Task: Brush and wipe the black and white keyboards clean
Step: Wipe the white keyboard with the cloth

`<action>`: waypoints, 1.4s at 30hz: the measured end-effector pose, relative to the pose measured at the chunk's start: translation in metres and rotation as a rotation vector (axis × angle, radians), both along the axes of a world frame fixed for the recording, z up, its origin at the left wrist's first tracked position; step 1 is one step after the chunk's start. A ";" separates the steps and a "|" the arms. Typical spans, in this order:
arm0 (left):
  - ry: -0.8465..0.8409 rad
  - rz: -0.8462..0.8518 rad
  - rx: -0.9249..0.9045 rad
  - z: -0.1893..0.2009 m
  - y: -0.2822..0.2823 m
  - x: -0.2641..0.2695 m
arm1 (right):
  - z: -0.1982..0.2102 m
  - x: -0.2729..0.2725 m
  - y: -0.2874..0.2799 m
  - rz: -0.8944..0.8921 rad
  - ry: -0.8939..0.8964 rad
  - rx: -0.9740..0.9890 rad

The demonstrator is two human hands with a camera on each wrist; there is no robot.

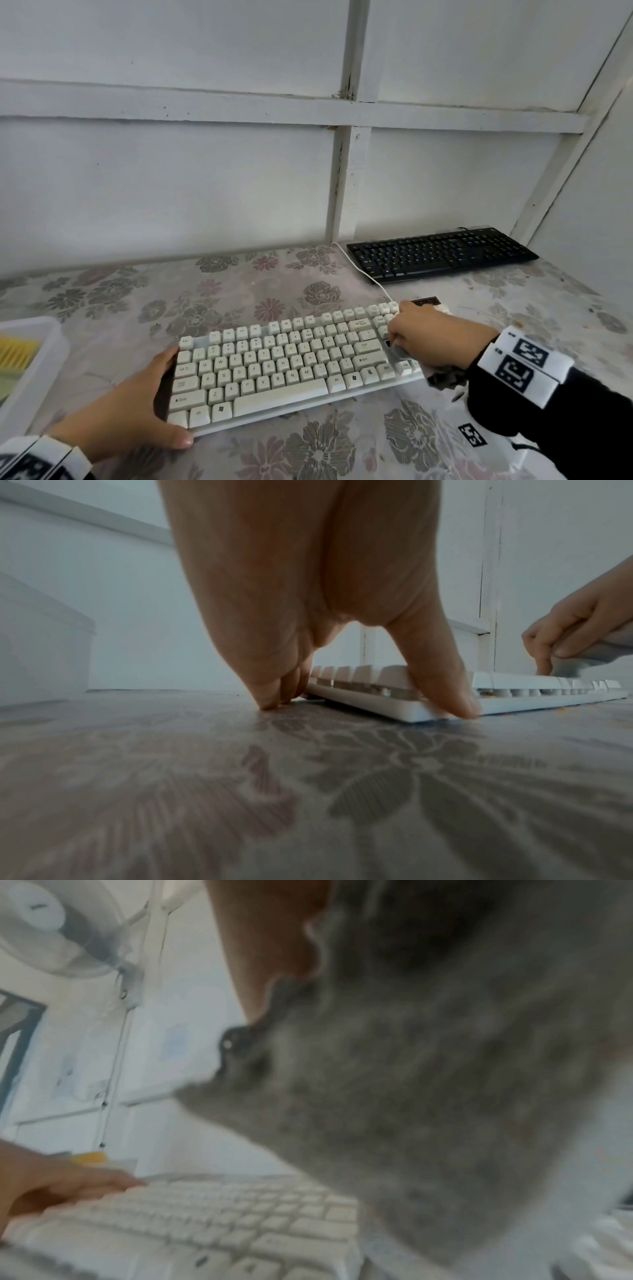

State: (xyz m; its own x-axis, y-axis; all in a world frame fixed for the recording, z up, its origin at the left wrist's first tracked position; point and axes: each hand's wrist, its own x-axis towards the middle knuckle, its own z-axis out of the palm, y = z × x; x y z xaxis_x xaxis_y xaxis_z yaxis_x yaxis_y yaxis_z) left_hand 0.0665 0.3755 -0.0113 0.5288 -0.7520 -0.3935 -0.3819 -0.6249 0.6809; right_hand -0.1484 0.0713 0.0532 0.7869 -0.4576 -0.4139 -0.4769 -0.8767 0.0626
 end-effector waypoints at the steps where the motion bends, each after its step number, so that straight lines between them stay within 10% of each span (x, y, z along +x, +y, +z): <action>1: 0.008 0.001 -0.008 0.000 0.000 -0.001 | -0.003 0.001 0.004 0.009 0.020 -0.009; 42: -0.019 -0.024 -0.052 -0.002 0.000 0.003 | 0.007 -0.067 -0.043 -0.110 -0.248 0.079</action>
